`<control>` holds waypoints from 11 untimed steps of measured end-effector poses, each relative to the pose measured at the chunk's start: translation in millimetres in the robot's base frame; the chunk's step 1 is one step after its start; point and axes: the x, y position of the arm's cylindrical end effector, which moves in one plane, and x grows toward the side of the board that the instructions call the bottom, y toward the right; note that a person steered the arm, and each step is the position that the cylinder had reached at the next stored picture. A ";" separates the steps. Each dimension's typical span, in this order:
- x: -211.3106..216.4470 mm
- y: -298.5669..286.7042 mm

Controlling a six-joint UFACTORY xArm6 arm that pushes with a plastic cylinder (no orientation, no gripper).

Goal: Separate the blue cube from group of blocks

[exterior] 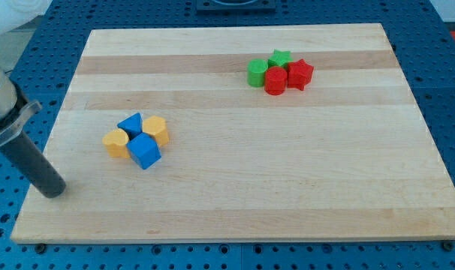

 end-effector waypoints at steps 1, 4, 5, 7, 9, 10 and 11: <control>-6.2 8.2; -25.7 47.6; -31.7 73.8; -37.4 64.6; -45.3 107.1; -46.7 154.4; -49.7 188.3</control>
